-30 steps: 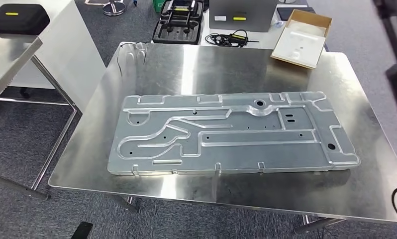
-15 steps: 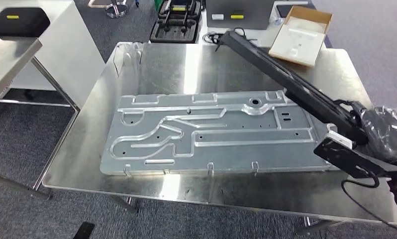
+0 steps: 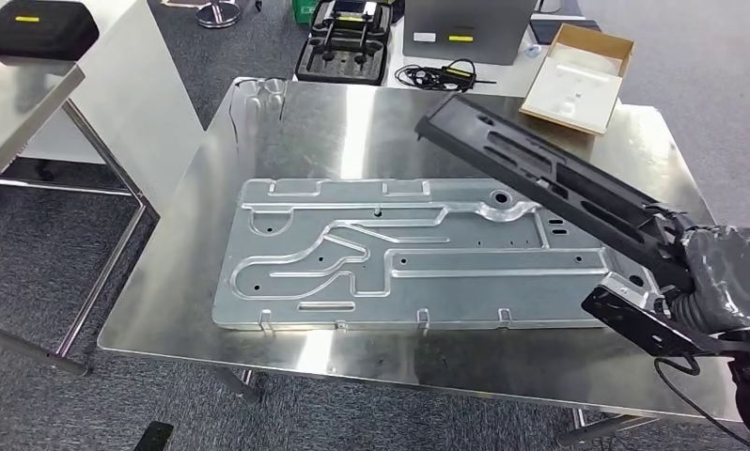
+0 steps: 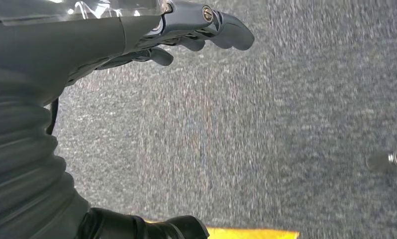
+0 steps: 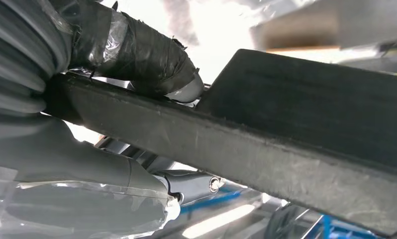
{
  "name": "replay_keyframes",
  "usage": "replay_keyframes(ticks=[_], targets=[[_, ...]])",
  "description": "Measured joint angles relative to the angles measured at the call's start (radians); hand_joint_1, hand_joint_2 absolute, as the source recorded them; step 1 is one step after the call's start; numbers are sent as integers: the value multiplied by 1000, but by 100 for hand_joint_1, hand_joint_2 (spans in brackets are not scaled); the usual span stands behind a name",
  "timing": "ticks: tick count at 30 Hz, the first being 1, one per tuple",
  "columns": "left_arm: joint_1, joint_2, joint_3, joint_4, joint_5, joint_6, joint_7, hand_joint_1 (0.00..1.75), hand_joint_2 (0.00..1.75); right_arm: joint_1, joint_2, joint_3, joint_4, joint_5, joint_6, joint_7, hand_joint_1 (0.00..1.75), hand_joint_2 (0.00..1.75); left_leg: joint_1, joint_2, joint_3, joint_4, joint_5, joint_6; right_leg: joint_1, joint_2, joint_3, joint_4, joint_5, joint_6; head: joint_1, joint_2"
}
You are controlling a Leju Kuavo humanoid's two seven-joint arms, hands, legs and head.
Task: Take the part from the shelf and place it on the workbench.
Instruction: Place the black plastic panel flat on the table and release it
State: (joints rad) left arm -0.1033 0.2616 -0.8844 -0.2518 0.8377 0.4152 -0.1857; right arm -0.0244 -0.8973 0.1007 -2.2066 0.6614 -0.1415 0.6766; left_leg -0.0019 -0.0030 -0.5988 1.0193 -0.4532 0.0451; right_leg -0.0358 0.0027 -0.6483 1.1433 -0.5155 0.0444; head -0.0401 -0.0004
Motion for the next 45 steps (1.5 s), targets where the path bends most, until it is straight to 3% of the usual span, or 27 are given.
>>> replay_keyframes(ticks=[2,3,4,6,8,9,12,14,16,18,19,20,22,24,26,29,30,32,33,34,35,36,37,39,43,45], targets=[[1,0,0,0,4,-2,-7,0,175,26,0,-20,4,11,-19,6,175,175,-5,1,0,-1,0,7,5,0,-58,124,-58,-3,0,0],[2,0,0,0,6,-4,-11,0,175,40,0,-27,7,12,-25,8,175,175,-8,1,-1,0,-1,8,8,0,-76,163,-67,-4,0,0],[3,-1,0,0,7,-4,-14,0,175,54,1,-33,10,12,-27,9,175,175,-11,1,-1,2,-1,10,10,0,-77,166,-57,-6,0,0],[3,-3,1,0,8,-3,-23,0,175,76,1,-44,17,14,-29,12,175,175,-14,0,-1,7,-4,10,14,0,-25,66,1,-15,0,0],[3,-4,2,0,8,-1,-31,0,175,91,2,-60,22,21,-31,15,175,175,-19,0,-3,16,-8,6,19,-2,32,-48,39,-25,-1,0],[3,-4,3,0,9,-1,-33,0,175,98,3,-69,25,26,-31,17,175,175,-21,0,-4,18,-10,2,21,-2,44,-75,44,-29,-1,0],[4,-3,6,0,12,-7,-37,0,175,120,9,-103,37,36,-30,21,175,175,-23,0,-7,21,-12,-8,20,-2,46,-87,48,-40,-1,0],[4,-2,7,0,13,-12,-39,0,175,130,19,-126,44,46,-27,23,87,87,-21,0,-23,57,-41,-22,14,-3,50,-94,53,-49,-3,0],[3,-2,8,0,14,-14,-39,0,175,143,30,-151,51,66,-20,23,0,0,-13,-1,-67,160,-101,-36,11,-3,51,-96,56,-53,-6,0],[5,-3,9,0,17,-17,-37,0,175,157,45,-177,59,80,-15,23,0,0,-4,0,-114,262,-139,-45,9,-3,50,-95,56,-54,-6,0],[7,-4,10,0,19,-19,-35,0,175,162,52,-188,64,82,-14,23,0,0,0,0,-121,275,-135,-47,9,-2,50,-95,56,-53,-6,0],[7,-4,10,0,21,-21,-33,0,175,166,58,-195,68,82,-14,23,0,0,2,0,-109,250,-113,-48,8,-1,50,-95,55,-53,-6,0],[7,-4,13,0,21,-25,-30,0,175,171,67,-206,74,80,-16,23,0,0,4,0,-46,123,-51,-45,6,1,53,-95,54,-50,-6,0],[5,-3,17,0,21,-24,-29,0,87,174,73,-218,80,76,-19,23,0,0,0,-1,4,24,-20,-38,7,2,55,-97,54,-41,-6,0],[4,-2,21,0,22,-14,-29,0,0,177,79,-227,84,69,-23,23,0,0,-6,-1,13,7,-20,-30,7,3,56,-102,56,-28,-6,0],[3,-2,25,0,25,11,-26,0,0,178,84,-236,91,58,-30,23,0,0,-2,2,25,-15,-9,-10,7,2,54,-89,42,-13,-4,0],[3,-3,26,0,27,17,-24,0,0,179,86,-239,94,54,-32,23,0,0,0,4,29,-23,-5,-4,8,2,39,-53,19,-11,-3,0],[4,-3,28,0,32,24,-20,0,0,179,92,-245,99,47,-35,23,0,0,-1,6,32,-28,-3,3,9,1,-20,74,-46,-10,-2,0],[4,-3,28,0,35,25,-19,0,0,181,95,-246,102,45,-35,23,0,0,-3,6,32,-27,-3,5,9,1,-49,133,-68,-10,-2,0],[4,-4,29,0,37,26,-17,0,0,182,98,-246,105,44,-35,23,0,0,-5,6,32,-25,-4,6,9,1,-66,166,-71,-9,-2,0],[4,-4,29,0,39,26,-16,0,0,183,100,-246,108,43,-35,23,0,0,-6,6,32,-24,-6,6,9,1,-64,160,-56,-9,-2,0],[4,-5,30,0,41,27,-14,0,0,184,101,-247,110,42,-35,23,0,0,-6,6,33,-21,-8,5,9,1,-42,114,-24,-10,-2,0],[4,-5,31,0,41,27,-13,0,0,184,103,-247,112,42,-36,23,0,0,-6,5,33,-16,-11,3,9,1,-8,46,10,-12,-2,0],[3,-5,34,0,42,29,-11,0,0,183,105,-249,115,42,-38,23,0,0,-10,3,29,-2,-20,-6,11,1,45,-65,47,-17,-3,0],[4,-4,43,0,43,33,-11,0,0,183,111,-254,121,41,-42,23,0,0,-12,2,23,8,-28,-21,13,3,57,-96,51,-34,-3,0],[3,-3,46,0,43,35,-11,0,0,183,111,-256,122,41,-45,23,0,0,-8,2,3,56,-62,-32,9,2,60,-100,54,-44,-5,0]])
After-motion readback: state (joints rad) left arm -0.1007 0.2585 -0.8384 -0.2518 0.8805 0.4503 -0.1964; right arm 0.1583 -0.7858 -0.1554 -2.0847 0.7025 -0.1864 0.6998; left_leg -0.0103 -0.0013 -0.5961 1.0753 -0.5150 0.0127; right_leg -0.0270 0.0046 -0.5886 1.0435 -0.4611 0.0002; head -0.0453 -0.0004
